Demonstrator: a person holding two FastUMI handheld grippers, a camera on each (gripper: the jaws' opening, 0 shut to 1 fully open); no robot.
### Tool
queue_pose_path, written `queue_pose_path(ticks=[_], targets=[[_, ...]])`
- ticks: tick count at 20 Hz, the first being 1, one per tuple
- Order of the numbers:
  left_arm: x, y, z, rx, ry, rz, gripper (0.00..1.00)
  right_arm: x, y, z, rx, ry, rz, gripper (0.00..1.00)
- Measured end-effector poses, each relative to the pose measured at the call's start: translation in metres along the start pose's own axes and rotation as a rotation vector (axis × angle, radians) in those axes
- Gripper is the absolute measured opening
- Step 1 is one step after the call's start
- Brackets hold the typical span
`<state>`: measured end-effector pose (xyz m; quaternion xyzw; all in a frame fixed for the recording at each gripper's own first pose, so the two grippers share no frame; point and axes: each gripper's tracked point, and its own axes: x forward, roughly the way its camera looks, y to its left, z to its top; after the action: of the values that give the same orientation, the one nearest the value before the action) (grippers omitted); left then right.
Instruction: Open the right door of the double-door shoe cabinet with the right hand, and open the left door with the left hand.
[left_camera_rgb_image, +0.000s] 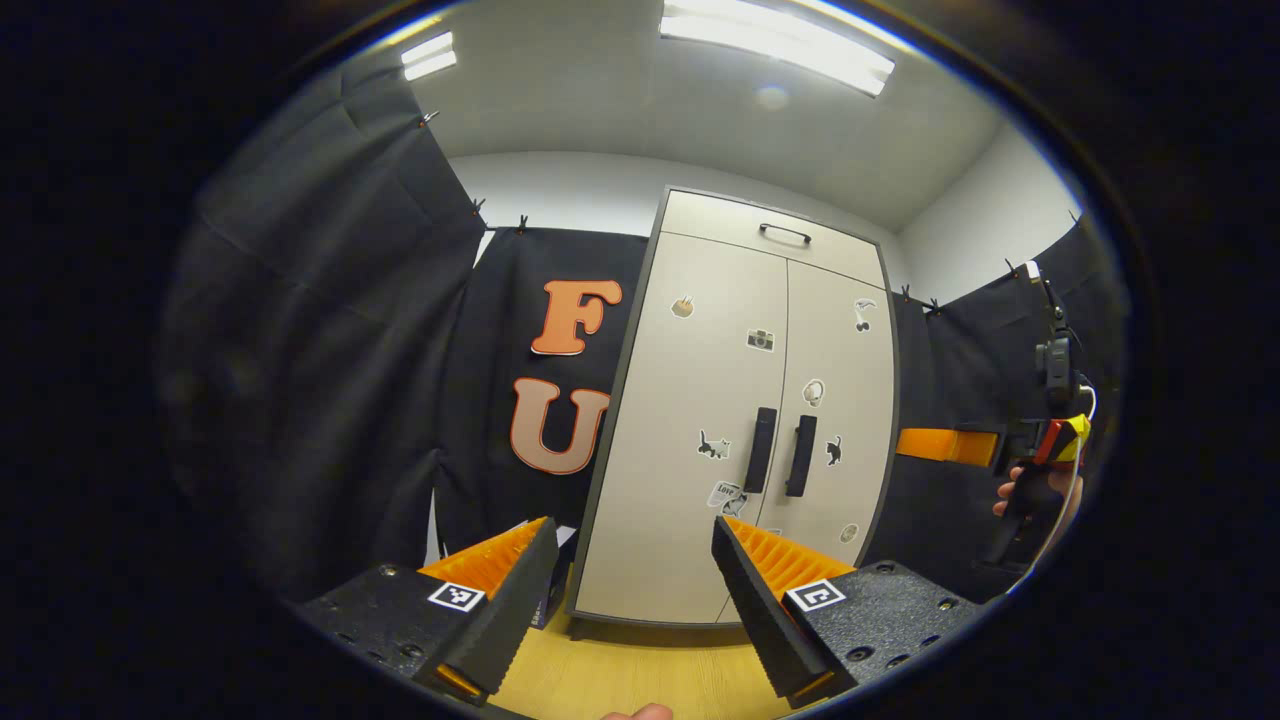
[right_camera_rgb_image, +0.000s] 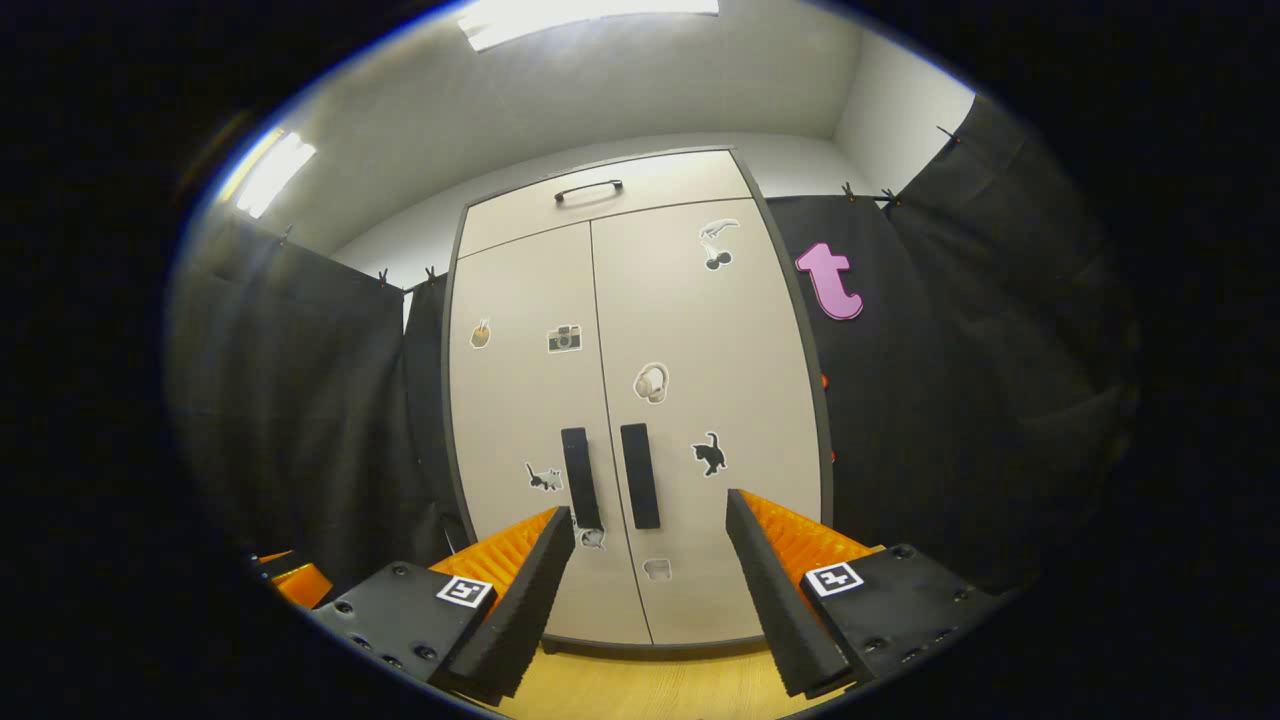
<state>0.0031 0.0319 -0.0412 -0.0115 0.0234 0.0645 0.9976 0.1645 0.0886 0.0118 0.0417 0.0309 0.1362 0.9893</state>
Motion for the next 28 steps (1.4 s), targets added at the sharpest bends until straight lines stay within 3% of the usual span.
queue_pose_path(ticks=[4, 5, 10, 12, 14, 16, 17, 18, 20, 21, 23, 25, 26, 28], targets=[[0.017, 0.005, 0.006, 0.015, -0.028, 0.028, 0.94, 0.077, 0.006, 0.000, 0.011, 0.032, 0.032, 0.98], [0.021, 0.005, 0.006, 0.024, -0.029, 0.038, 0.94, 0.094, 0.003, -0.001, 0.000, 0.031, 0.021, 0.91], [0.044, 0.009, 0.009, 0.039, -0.015, 0.070, 0.92, 0.161, -0.011, -0.024, -0.010, 0.089, -0.025, 0.91], [0.048, 0.013, 0.007, 0.051, -0.014, 0.089, 0.94, 0.172, -0.006, -0.033, -0.002, 0.101, 0.009, 0.95], [0.051, 0.015, 0.004, 0.058, -0.009, 0.106, 0.94, 0.182, -0.008, -0.038, -0.029, 0.090, -0.007, 0.87], [0.055, 0.015, 0.001, 0.063, -0.001, 0.114, 0.94, 0.188, -0.011, -0.044, -0.091, 0.104, -0.019, 0.87], [0.055, 0.014, 0.000, 0.066, 0.002, 0.114, 0.94, 0.189, -0.010, -0.043, -0.109, 0.102, -0.029, 0.80], [0.057, 0.013, 0.000, 0.068, 0.003, 0.117, 0.94, 0.192, -0.010, -0.042, -0.127, 0.083, -0.038, 0.84], [0.059, 0.012, -0.002, 0.068, 0.004, 0.119, 0.94, 0.193, -0.010, -0.043, -0.164, 0.082, -0.051, 0.76], [0.060, 0.010, -0.003, 0.070, 0.000, 0.115, 0.94, 0.189, -0.005, -0.042, -0.169, 0.078, -0.031, 0.82], [0.061, 0.006, -0.005, 0.073, -0.003, 0.104, 0.94, 0.194, 0.005, -0.048, -0.148, 0.081, 0.015, 0.66], [0.059, 0.004, -0.008, 0.068, 0.008, 0.098, 0.94, 0.194, 0.007, -0.050, -0.133, 0.086, 0.023, 0.42], [0.058, 0.004, -0.008, 0.067, 0.010, 0.101, 0.94, 0.194, 0.007, -0.052, -0.130, 0.094, 0.019, 0.44], [0.054, 0.006, -0.007, 0.061, 0.012, 0.106, 0.92, 0.194, 0.007, -0.053, -0.108, 0.105, 0.015, 0.32]])
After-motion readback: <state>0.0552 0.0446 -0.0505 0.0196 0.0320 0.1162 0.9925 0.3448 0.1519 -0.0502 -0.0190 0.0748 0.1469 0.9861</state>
